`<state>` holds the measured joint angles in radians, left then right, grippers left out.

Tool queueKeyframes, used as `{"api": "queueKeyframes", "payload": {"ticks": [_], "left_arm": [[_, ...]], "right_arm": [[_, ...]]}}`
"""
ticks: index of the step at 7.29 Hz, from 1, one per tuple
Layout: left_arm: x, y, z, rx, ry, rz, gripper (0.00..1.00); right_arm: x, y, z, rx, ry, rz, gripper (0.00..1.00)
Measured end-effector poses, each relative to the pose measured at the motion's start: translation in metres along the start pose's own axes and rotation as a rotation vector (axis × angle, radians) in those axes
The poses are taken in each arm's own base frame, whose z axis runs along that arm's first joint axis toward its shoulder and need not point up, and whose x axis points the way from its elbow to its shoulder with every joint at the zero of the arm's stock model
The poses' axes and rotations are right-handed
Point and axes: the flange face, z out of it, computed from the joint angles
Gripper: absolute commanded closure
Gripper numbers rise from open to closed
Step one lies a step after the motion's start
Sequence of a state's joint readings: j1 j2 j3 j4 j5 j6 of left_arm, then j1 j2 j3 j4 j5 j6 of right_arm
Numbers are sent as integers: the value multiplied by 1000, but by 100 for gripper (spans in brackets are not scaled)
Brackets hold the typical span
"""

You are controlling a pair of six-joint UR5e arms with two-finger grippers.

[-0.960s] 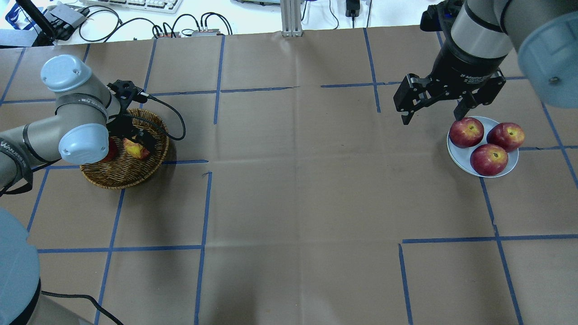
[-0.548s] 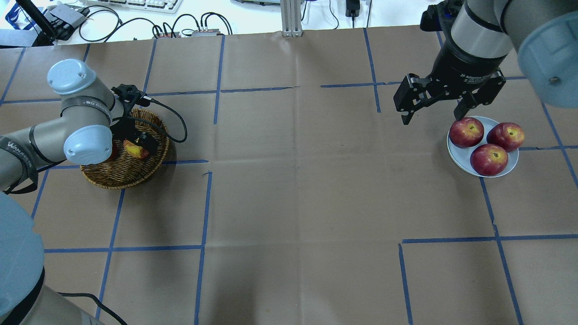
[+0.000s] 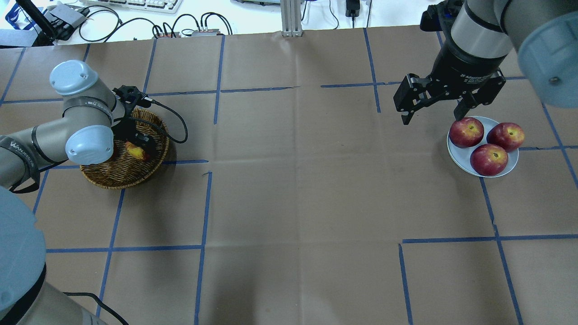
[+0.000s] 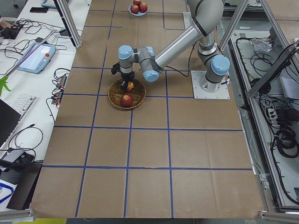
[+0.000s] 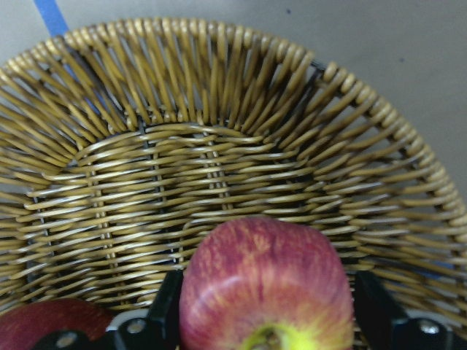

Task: Transfer apple from basket to plate
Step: 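Lower the left gripper into the basket over the red-yellow apple, then close the left gripper on the red-yellow apple and lift it, then carry the apple with the left gripper toward the table center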

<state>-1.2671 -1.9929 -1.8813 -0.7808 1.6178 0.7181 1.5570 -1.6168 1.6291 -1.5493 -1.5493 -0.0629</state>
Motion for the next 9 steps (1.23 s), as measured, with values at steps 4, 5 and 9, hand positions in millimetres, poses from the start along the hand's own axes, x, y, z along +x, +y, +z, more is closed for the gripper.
{"api": "queueKeyframes", "payload": {"ticks": [4, 5, 9], "left_arm": [[16, -7, -38, 37, -30, -20, 46], [39, -15, -53, 46, -31, -50, 45], [205, -69, -105, 86, -9, -185, 45]], "right_arm": [[0, 0, 0, 1, 0, 0, 0], [0, 0, -1, 1, 0, 0, 0], [0, 0, -1, 1, 0, 0, 0]]}}
